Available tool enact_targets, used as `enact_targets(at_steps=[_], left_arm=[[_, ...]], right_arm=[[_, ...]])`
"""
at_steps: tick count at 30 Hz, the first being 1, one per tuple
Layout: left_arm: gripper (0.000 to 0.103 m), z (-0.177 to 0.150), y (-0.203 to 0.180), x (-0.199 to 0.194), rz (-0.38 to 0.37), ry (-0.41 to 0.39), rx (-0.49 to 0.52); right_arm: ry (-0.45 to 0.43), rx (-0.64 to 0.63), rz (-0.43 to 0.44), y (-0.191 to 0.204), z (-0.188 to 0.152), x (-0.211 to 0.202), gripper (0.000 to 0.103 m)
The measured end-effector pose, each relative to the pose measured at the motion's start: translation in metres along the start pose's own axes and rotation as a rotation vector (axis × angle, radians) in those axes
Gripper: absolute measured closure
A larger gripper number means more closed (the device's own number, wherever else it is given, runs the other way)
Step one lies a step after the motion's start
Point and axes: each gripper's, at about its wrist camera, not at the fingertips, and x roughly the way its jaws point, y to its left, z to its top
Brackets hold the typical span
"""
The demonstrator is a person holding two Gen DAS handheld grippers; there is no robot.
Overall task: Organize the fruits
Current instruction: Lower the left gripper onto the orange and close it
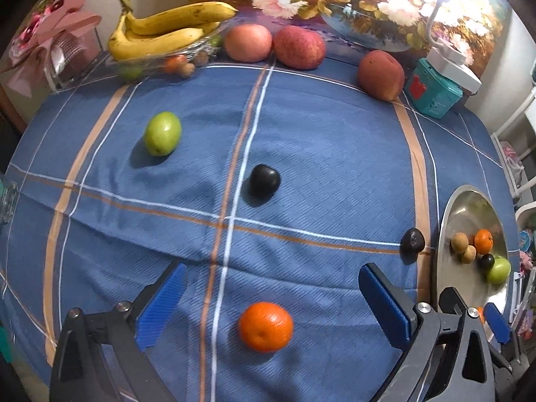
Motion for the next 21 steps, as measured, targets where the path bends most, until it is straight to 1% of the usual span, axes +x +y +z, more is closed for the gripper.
enact_targets(at_steps=[5,9,12,14,17,21], left_arm=[[0.000,-0.006,0.017,-0.003,-0.016,0.036,-0.054],[0.000,-0.010,0.034,-0.001,-0.019,0.055,-0.126],[0.000,-0.014,0.043,0.003,-0.025,0.075,-0.169],[0.000,-0.017,0.045,0.010,-0.027,0.105,-0.178],[0.000,-0.021,0.044,0.018,-0.081,0.160,-0.193],[0.001,-0.028,0.038,0.026,-0.081,0.214,-0.191]], right_arm=[[0.030,0.003,0.047,0.012,-0.008,-0.003,0.004],[0.059,-0.061,0.046,0.029,-0.017,-0.003,0.004],[0.081,-0.083,0.066,0.039,-0.024,-0.004,0.004],[0.088,-0.094,0.071,0.043,-0.026,-0.006,0.004],[0.085,-0.101,0.061,0.045,-0.026,-0.008,0.004],[0.092,-0.079,0.053,0.042,-0.022,-0.007,0.004]])
